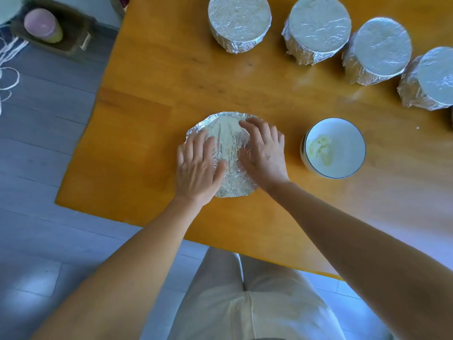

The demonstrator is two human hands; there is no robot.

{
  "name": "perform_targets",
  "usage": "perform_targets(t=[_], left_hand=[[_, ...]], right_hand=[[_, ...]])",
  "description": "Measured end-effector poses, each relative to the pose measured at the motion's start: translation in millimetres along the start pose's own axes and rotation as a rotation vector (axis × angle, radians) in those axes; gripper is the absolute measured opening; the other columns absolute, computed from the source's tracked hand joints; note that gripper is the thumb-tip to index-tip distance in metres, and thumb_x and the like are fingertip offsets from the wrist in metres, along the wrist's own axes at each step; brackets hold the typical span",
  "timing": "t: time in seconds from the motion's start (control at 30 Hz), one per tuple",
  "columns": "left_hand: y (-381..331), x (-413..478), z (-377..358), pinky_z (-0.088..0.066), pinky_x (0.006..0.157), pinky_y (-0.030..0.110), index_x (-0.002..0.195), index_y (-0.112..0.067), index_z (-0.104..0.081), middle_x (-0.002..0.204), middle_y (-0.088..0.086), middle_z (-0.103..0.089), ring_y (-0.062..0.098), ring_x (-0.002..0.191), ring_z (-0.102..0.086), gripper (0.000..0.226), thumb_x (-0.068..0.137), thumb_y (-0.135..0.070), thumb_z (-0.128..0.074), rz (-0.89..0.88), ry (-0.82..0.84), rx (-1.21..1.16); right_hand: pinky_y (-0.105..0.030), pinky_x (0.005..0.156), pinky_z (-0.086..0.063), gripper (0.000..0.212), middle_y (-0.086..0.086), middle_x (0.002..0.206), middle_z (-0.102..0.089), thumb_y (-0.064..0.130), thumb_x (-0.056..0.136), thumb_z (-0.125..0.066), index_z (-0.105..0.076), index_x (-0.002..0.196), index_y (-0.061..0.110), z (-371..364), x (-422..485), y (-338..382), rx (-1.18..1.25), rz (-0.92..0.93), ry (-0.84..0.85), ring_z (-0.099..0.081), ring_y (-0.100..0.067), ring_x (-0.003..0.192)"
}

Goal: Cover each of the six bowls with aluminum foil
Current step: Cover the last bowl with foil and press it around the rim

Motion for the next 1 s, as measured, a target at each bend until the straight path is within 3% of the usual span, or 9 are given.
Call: perform_targets(t=[0.1,0.17,0.27,0.37,0.53,0.63,0.73,0.8,1.0], left_hand=[[-4,14,-11,-0.016,0.123,0.045,0.154,-0.015,-0.032,0.166,0.007,-0.014,0.027,0.154,-0.008,0.056,0.101,-0.034,-0.031,-0.201,0.089,-0.008],[-4,17,-17,-0.005,0.125,0.042,0.159,-0.019,-0.016,0.168,0.005,-0.002,0.024,0.154,0.003,0.061,0.104,-0.041,-0.028,-0.211,0.163,0.008],[-2,15,-19,0.000,0.124,0.045,0.160,-0.026,0.001,0.167,0.007,0.012,0.025,0.153,0.013,0.069,0.099,-0.057,-0.011,-0.148,0.216,0.057],[1,14,-16,0.008,0.122,0.050,0.157,-0.034,0.011,0.163,0.013,0.023,0.031,0.151,0.020,0.071,0.097,-0.066,-0.009,-0.031,0.232,0.104],[7,12,-10,0.016,0.120,0.047,0.155,-0.026,0.023,0.161,0.014,0.029,0.030,0.149,0.027,0.089,0.090,-0.078,-0.009,0.053,0.305,0.107],[15,3,-5,0.012,0.121,0.049,0.158,-0.018,0.011,0.164,0.009,0.020,0.028,0.151,0.020,0.084,0.097,-0.071,-0.014,-0.005,0.223,0.086],[12,-8,-2,-0.017,0.121,0.050,0.157,-0.013,-0.025,0.166,0.006,-0.014,0.028,0.153,-0.012,0.070,0.101,-0.054,-0.025,-0.266,0.112,0.057],[7,-10,-3,-0.029,0.117,0.047,0.152,-0.012,-0.038,0.161,0.005,-0.030,0.026,0.149,-0.026,0.063,0.101,-0.049,-0.029,-0.340,0.099,0.021],[9,-9,-8,-0.025,0.118,0.042,0.150,-0.016,-0.039,0.161,0.000,-0.032,0.022,0.149,-0.026,0.071,0.094,-0.060,-0.036,-0.260,0.129,-0.076]], right_hand=[[-0.045,0.097,-0.041,0.055,-0.010,0.143,-0.045,0.024,0.087,-0.052,-0.046,0.138,0.009,-7,-16,3,0.064,-0.059,0.093,-0.042,-0.028,0.122],[-0.044,0.114,-0.023,0.070,-0.009,0.161,-0.019,0.047,0.093,-0.033,-0.025,0.152,0.009,-17,-23,-1,-0.016,-0.067,0.301,-0.019,-0.027,0.145],[-0.037,0.121,0.004,0.079,-0.006,0.163,0.013,0.059,0.093,-0.004,0.004,0.156,0.012,-23,-25,-8,-0.138,0.017,0.430,0.013,-0.020,0.150],[-0.036,0.121,0.010,0.078,-0.008,0.162,0.016,0.057,0.092,0.000,0.008,0.155,0.011,-23,-23,-11,-0.170,0.058,0.447,0.019,-0.021,0.148],[-0.031,0.116,0.021,0.084,-0.009,0.161,0.020,0.063,0.090,-0.005,0.013,0.154,0.011,-21,-22,-10,-0.162,0.075,0.461,0.024,-0.021,0.147],[-0.038,0.120,0.014,0.087,-0.012,0.162,0.016,0.060,0.092,-0.024,0.005,0.155,0.009,-13,-23,-11,-0.125,0.108,0.417,0.018,-0.024,0.149],[-0.044,0.120,-0.012,0.071,-0.012,0.161,-0.017,0.039,0.093,-0.051,-0.026,0.152,0.007,-5,-25,-7,-0.043,0.152,0.306,-0.016,-0.028,0.147],[-0.046,0.117,-0.024,0.067,-0.010,0.158,-0.027,0.033,0.093,-0.059,-0.032,0.150,0.008,-8,-28,-8,0.015,0.150,0.310,-0.024,-0.028,0.144],[-0.035,0.120,-0.006,0.084,0.003,0.164,-0.009,0.040,0.092,-0.063,-0.014,0.156,0.017,-8,-27,-17,0.116,0.116,0.459,-0.003,-0.018,0.150]])
Point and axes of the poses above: each hand's wrist, its own x-axis towards the middle knuckle, its own z-axis out of the back of the hand, y = z × x, the point moved 3 cm from there along x, towards the middle knuckle
